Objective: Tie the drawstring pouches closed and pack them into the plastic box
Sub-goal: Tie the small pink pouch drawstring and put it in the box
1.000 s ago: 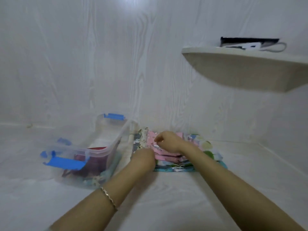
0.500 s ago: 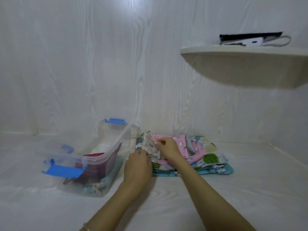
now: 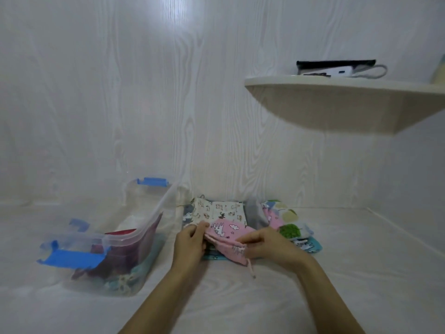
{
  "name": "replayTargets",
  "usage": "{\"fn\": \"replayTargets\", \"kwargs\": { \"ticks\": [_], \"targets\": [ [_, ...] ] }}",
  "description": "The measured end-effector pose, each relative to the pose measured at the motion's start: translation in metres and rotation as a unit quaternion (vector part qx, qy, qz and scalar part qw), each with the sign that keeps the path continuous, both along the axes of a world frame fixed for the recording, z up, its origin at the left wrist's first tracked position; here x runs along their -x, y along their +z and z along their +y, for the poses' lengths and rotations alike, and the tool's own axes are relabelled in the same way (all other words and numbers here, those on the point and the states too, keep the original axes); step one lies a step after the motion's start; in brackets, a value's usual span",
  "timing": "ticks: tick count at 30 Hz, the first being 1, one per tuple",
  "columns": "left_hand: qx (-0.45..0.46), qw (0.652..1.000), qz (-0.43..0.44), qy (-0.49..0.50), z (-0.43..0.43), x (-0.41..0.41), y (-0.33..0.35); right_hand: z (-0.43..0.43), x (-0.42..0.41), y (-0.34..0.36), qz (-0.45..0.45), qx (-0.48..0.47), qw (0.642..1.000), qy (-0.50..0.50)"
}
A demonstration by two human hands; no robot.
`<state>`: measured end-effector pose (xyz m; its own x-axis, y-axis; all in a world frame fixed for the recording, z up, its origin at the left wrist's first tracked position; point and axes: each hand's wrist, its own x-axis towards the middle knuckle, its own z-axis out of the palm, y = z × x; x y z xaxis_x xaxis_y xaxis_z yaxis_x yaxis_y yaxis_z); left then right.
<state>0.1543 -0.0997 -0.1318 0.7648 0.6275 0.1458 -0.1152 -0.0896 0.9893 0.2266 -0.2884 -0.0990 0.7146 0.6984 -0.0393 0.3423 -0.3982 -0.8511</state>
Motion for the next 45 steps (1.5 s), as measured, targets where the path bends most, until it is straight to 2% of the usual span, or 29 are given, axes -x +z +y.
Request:
{"fn": "replayTargets", "kwargs": {
  "ticks": [4, 12, 21, 24, 26, 29, 31, 33, 34, 37, 39, 41, 43, 45],
  "targets": [
    [-0.007, 0.999, -0.048, -0.014, 0.003, 0.006, 0.001, -0.002, -0.007, -0.014, -0.128, 0.082, 0.985, -0.087],
    [0.054, 0.992, -0.052, -0.1, 0.0, 0.008, 0.009, 0.002, -0.014, -0.024, -0.222, 0.116, 0.959, -0.131],
    [0.086, 0.989, -0.097, -0.077, -0.004, 0.011, 0.013, -0.003, -0.02, -0.018, -0.244, 0.121, 0.951, -0.143],
    [0.13, 0.984, -0.113, -0.045, 0.001, 0.009, 0.012, -0.005, -0.02, -0.016, -0.239, 0.131, 0.953, -0.13],
    [0.128, 0.985, -0.116, -0.011, 0.006, 0.008, 0.011, -0.006, -0.017, -0.011, -0.23, 0.119, 0.958, -0.125],
    [0.08, 0.991, -0.105, 0.022, 0.007, 0.01, 0.011, -0.003, -0.011, -0.002, -0.179, 0.006, 0.976, -0.126],
    [0.04, 0.995, -0.092, 0.021, 0.003, 0.011, 0.011, 0.005, -0.01, 0.001, -0.067, -0.163, 0.974, -0.145],
    [0.003, 0.997, -0.079, 0.024, 0.002, 0.012, 0.008, 0.012, -0.017, -0.004, 0.114, -0.356, 0.917, -0.14],
    [-0.008, 0.997, -0.074, 0.032, 0.003, 0.012, 0.008, 0.015, -0.022, -0.007, 0.182, -0.407, 0.884, -0.143],
    [-0.024, 0.991, -0.078, 0.102, 0.008, 0.014, 0.011, 0.016, -0.038, -0.021, 0.283, -0.431, 0.833, -0.201],
    [-0.04, 0.982, -0.087, 0.164, 0.009, 0.015, 0.012, 0.01, -0.049, -0.026, 0.336, -0.477, 0.773, -0.25],
    [-0.035, 0.979, -0.103, 0.174, 0.007, 0.016, 0.011, 0.007, -0.053, -0.025, 0.364, -0.511, 0.736, -0.255],
    [-0.035, 0.982, -0.109, 0.148, 0.004, 0.016, 0.01, 0.009, -0.051, -0.023, 0.372, -0.528, 0.73, -0.223],
    [-0.028, 0.986, -0.124, 0.105, 0.003, 0.016, 0.011, 0.015, -0.045, -0.022, 0.357, -0.524, 0.753, -0.172]
  ]
}}
